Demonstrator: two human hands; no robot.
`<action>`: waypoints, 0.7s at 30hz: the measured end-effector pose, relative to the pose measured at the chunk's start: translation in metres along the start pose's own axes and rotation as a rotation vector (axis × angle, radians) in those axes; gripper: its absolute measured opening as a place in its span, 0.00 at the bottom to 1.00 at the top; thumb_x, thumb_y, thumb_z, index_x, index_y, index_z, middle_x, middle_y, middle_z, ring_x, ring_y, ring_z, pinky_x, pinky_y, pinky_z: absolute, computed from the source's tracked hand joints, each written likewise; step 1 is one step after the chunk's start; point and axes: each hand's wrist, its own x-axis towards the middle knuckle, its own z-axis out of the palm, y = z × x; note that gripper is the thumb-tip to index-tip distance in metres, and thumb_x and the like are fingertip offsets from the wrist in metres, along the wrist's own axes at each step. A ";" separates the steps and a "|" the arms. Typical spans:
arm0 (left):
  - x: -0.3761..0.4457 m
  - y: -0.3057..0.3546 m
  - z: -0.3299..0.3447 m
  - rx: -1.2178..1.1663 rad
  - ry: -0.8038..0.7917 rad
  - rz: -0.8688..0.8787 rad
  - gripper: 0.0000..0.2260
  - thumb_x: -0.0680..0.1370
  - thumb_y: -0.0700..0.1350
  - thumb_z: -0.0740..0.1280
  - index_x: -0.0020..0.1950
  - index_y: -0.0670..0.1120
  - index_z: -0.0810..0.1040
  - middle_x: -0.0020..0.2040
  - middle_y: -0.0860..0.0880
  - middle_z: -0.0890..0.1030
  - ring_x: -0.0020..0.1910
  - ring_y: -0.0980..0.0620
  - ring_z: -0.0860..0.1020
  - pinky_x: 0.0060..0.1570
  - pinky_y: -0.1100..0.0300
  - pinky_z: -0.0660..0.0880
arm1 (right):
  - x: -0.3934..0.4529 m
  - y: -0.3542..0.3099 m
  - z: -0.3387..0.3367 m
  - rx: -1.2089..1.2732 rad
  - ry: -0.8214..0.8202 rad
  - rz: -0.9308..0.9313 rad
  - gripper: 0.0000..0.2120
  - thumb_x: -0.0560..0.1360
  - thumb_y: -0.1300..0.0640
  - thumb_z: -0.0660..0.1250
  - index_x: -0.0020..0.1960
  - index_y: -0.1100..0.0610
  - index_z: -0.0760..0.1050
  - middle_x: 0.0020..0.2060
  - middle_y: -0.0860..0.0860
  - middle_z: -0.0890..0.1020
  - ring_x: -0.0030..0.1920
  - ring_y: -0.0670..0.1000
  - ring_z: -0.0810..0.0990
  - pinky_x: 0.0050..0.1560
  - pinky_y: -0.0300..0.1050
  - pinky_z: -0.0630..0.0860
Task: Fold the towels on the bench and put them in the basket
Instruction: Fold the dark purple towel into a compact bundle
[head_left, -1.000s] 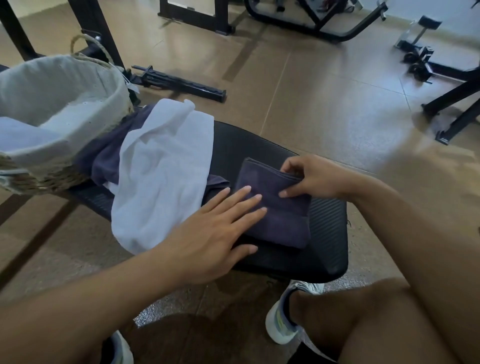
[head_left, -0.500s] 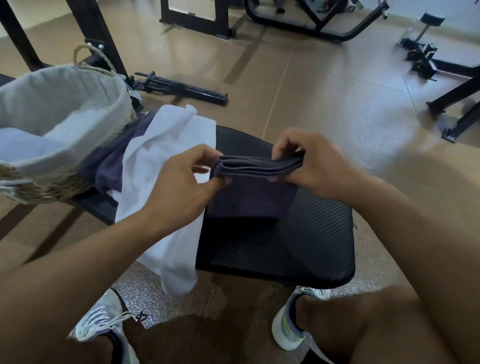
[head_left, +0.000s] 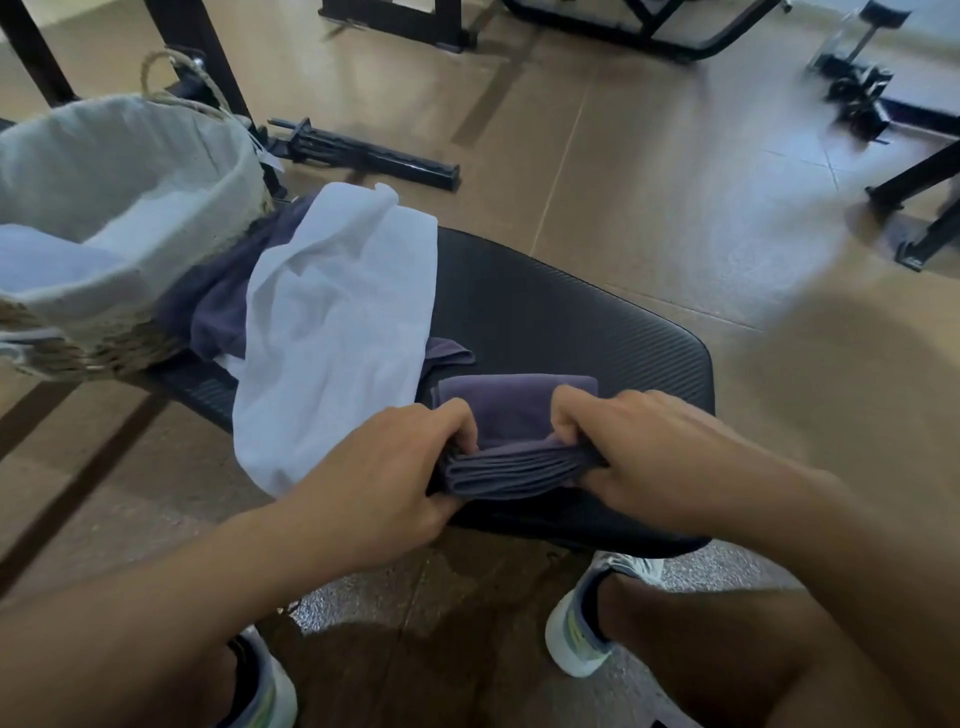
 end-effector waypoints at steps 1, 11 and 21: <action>0.001 0.001 -0.002 -0.035 0.020 -0.026 0.12 0.74 0.52 0.73 0.48 0.56 0.70 0.40 0.56 0.79 0.38 0.55 0.76 0.38 0.54 0.73 | 0.001 0.006 -0.002 0.066 -0.003 0.016 0.15 0.78 0.44 0.67 0.49 0.44 0.60 0.38 0.43 0.74 0.40 0.50 0.73 0.42 0.48 0.66; 0.031 -0.001 -0.014 -0.344 0.133 -0.438 0.16 0.79 0.56 0.68 0.39 0.46 0.77 0.27 0.49 0.79 0.25 0.51 0.81 0.31 0.55 0.78 | 0.040 0.046 0.001 0.460 0.057 0.149 0.12 0.74 0.41 0.72 0.53 0.45 0.81 0.43 0.42 0.85 0.44 0.42 0.83 0.48 0.42 0.77; 0.045 -0.020 -0.019 -0.035 0.026 -0.304 0.19 0.73 0.56 0.75 0.61 0.55 0.75 0.51 0.56 0.78 0.46 0.56 0.76 0.52 0.57 0.74 | 0.057 0.061 0.006 0.421 -0.035 0.125 0.19 0.71 0.33 0.71 0.50 0.47 0.82 0.45 0.42 0.82 0.47 0.43 0.80 0.49 0.40 0.73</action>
